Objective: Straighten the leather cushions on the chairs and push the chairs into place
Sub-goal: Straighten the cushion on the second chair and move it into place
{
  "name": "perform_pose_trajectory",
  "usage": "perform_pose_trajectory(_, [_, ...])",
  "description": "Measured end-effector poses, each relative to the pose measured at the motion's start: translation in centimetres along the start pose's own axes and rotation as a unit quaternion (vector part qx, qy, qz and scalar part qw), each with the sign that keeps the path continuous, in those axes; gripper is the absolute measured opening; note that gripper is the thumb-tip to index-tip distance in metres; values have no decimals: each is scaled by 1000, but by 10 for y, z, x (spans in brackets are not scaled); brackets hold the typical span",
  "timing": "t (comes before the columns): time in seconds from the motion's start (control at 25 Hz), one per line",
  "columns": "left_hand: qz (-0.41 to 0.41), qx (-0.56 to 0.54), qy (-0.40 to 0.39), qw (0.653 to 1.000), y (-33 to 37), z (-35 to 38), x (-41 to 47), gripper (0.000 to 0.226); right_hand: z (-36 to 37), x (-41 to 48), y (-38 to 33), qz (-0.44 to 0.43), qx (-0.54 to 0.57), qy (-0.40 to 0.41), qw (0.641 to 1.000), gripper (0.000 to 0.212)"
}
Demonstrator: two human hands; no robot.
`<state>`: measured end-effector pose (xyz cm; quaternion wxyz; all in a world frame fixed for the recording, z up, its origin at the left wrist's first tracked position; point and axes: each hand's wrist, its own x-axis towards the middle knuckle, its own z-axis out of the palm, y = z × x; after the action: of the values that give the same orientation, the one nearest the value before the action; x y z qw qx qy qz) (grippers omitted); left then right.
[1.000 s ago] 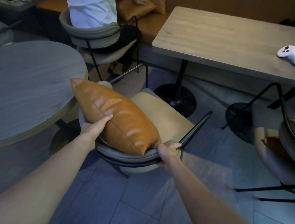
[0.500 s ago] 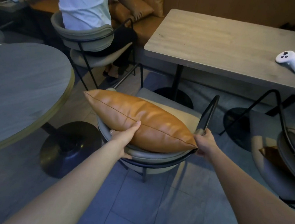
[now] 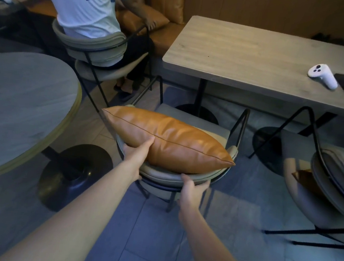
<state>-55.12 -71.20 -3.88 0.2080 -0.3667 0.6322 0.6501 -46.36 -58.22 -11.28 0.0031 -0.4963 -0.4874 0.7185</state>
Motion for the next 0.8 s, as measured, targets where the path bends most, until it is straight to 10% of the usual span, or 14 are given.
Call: perform_pose_trajectory(0.8, [66,13,-149,987,42,-13,59,84,2,76,-45,-6,-179,97,979,120])
